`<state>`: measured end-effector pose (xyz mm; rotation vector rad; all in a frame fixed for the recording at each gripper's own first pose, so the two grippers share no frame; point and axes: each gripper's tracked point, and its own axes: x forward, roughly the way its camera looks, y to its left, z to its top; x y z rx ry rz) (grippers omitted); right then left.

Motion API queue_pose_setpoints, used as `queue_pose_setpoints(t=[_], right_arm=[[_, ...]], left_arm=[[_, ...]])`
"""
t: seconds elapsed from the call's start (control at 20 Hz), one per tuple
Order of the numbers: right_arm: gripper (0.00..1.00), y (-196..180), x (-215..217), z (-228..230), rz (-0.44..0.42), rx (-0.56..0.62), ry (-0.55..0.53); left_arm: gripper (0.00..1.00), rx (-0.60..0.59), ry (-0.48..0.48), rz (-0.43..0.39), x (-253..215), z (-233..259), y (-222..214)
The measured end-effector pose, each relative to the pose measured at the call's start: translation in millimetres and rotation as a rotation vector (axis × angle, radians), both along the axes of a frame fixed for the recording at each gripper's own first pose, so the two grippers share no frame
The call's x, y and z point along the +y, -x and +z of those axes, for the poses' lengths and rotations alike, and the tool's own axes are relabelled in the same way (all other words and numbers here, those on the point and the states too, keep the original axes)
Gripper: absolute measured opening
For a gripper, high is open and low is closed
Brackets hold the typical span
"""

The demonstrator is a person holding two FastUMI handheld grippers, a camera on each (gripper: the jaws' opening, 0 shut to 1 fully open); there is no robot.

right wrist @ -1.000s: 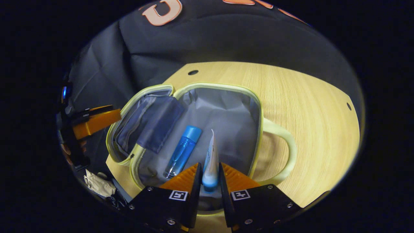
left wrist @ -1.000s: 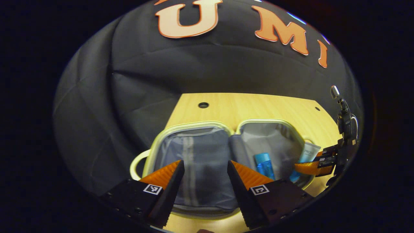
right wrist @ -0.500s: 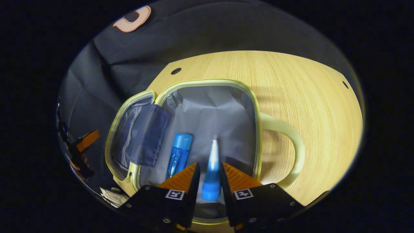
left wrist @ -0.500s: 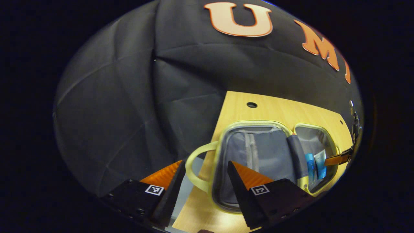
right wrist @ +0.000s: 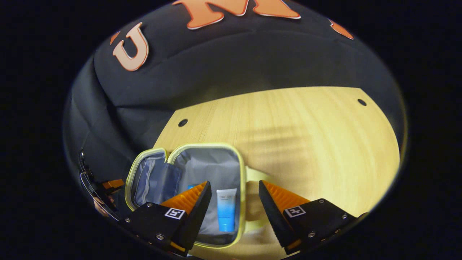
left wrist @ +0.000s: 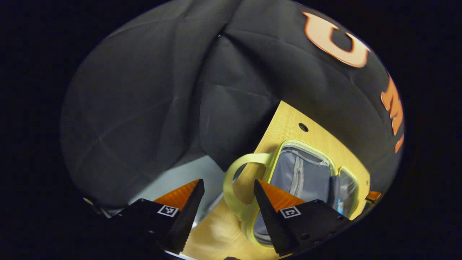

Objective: First open the suitcase, pack the skin care products into it, and then close the suitcase.

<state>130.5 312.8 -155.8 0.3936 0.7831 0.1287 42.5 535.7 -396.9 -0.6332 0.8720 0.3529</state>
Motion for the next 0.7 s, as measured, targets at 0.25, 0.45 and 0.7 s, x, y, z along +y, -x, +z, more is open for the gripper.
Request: queue_pose_setpoints(t=[0.25, 0.45, 0.7], right_arm=[[0.91, 9.0, -47.6, 50.1, 0.020, -0.164, 0.144], [0.94, 23.1, -60.2, 73.3, 0.079, -0.245, 0.249], [0.94, 32.1, -63.3, 76.9, 0.114, -0.270, 0.223]], left_arm=[[0.86, 0.034, 0.234, 0.139, -3.9, -24.9, -6.2], [0.60, 0.007, 0.444, 0.328, -20.0, -45.1, -14.5], [0.10, -0.113, 0.443, 0.385, -7.6, -22.2, -11.3]])
